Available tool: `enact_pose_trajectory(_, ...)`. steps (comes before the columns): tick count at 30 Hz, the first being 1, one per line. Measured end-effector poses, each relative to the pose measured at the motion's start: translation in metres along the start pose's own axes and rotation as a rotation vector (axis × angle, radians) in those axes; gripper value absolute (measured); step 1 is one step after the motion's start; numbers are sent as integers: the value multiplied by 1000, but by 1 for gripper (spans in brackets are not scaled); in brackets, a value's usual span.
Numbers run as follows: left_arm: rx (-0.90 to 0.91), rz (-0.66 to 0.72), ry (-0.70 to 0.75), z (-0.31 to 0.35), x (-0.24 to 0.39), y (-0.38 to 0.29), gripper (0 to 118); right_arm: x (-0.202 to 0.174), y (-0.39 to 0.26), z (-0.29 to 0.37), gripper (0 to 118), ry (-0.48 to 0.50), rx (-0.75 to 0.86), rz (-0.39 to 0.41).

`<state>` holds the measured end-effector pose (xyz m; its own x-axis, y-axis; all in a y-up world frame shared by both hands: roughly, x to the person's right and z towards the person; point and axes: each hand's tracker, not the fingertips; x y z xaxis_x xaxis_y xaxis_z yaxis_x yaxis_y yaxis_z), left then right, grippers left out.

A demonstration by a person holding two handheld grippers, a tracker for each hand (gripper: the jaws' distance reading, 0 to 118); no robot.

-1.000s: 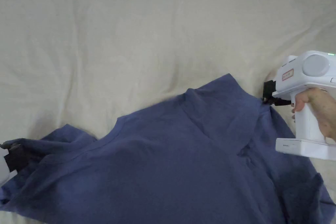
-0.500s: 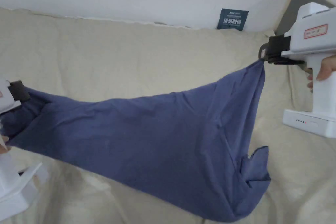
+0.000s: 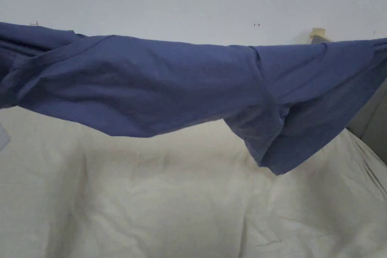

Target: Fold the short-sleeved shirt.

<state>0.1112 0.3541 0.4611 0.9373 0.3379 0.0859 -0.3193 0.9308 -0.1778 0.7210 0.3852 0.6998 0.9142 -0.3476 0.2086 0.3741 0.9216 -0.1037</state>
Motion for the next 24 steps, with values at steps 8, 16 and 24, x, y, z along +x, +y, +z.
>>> enact_pose_trajectory(8, 20, -22, -7, 3, -2, 9, 0, -6, -3, 4, 5, 13, 5, 7)
enact_pose_trajectory(16, -44, -94, 35, -29, 4, 11, 0, -24, 9, -23, 4, -28, -18, 49)
enact_pose_trajectory(24, -121, -223, 124, -133, 47, 29, 0, -53, 36, -125, 5, -182, -85, 166)
